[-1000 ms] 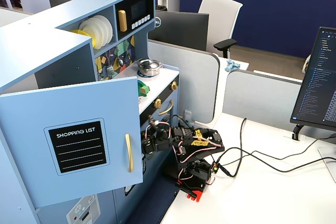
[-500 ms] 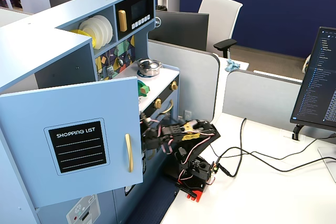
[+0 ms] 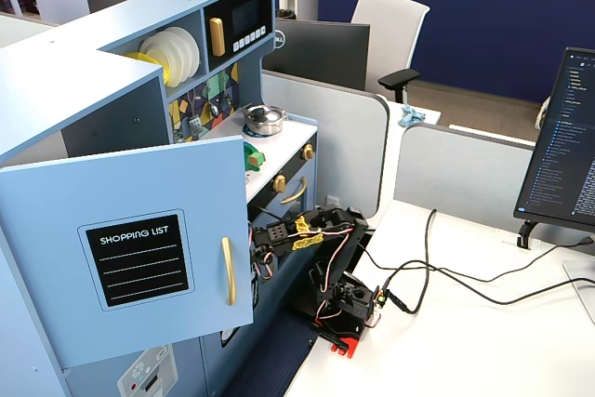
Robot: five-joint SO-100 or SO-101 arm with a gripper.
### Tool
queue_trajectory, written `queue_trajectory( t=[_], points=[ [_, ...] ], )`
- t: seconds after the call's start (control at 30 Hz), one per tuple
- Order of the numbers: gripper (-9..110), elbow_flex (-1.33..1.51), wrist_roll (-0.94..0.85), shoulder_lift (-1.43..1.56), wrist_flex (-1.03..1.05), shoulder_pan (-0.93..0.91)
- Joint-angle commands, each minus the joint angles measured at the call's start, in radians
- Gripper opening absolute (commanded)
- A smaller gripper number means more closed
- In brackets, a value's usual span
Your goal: Pick up the green pineapple from the left cabinet and place it in the green recipient
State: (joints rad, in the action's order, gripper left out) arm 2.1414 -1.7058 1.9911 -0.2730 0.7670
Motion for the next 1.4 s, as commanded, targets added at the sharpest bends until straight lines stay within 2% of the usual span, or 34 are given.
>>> queue_trajectory(
  t=[0.0,0.33,1.07,1.1,1.23,1.37],
  points=[
    [32,-0.141,0.012,-0.067,-0.041,-0.011],
    [30,-0.282,0.008,-0.235,-0.067,-0.037],
    [28,-0.710,-0.020,-0.566,0.044,-0.014],
    [25,-0.726,-0.023,-0.578,0.044,-0.011],
    [1,-0.785,-0.046,-0.609,0.072,-0.009],
    [0,-0.775,-0.044,-0.600,0.078,0.000]
  ],
)
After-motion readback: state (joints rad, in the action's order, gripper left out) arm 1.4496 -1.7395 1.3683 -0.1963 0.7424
